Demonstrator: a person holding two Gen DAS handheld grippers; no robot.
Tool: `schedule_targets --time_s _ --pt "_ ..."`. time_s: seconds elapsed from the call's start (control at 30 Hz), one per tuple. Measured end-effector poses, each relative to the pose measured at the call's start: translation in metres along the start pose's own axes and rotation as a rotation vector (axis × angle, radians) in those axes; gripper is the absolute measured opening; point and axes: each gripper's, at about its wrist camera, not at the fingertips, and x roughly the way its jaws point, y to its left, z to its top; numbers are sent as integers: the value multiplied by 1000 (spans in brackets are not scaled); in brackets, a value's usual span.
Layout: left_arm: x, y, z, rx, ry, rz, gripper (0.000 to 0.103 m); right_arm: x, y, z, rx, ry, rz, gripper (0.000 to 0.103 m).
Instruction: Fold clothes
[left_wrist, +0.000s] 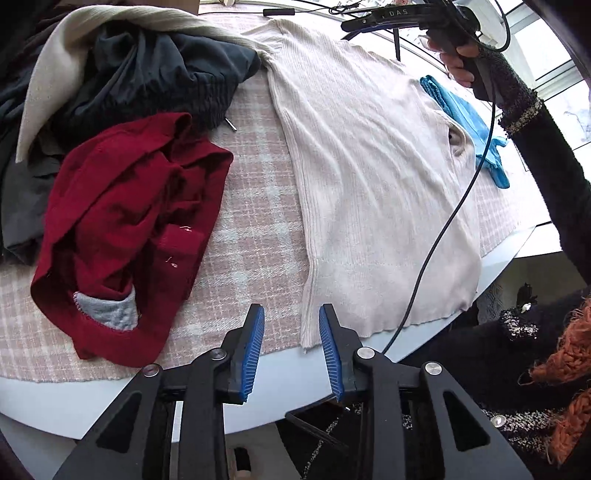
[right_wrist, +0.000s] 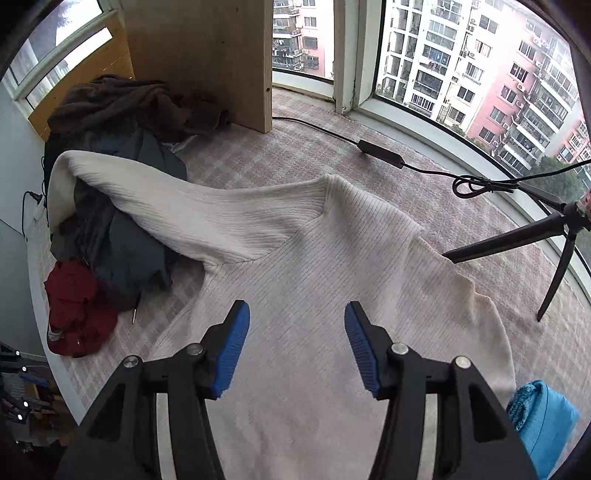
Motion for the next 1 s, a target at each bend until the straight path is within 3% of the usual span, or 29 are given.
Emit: schedule_targets --time_s 0.1,0.2,0.23,0.37,0.43,0.5,0.67,0.73,0.87,1.0 --pt "39 -4 5 2 55 -13 28 31 10 -8 -8 42 3 53" --pt "38 -14 11 45 13 -43 26 56 21 -15 -17 66 5 53" --pt "39 -15 12 40 25 -55 4 62 24 -16 -25 71 0 53" --pt "24 -24 5 50 44 -71 5 81 36 -21 -58 89 -25 53" --pt "5 -23 -1 29 17 -63 5 84 40 -23 -79 90 -56 53" --pt "-7 -16 -5 1 -26 -30 5 89 44 -26 -93 91 -78 53" --pt "30 -3 6 -6 48 147 3 85 42 -30 -70 66 -78 53" --pt "20 -7 4 8 29 114 4 74 42 -33 -66 50 -74 53" --pt "0 -28 7 65 -76 48 5 47 58 -47 -78 -13 37 52" --pt "34 -28 16 78 -7 21 9 74 92 -55 -179 29 -25 39"
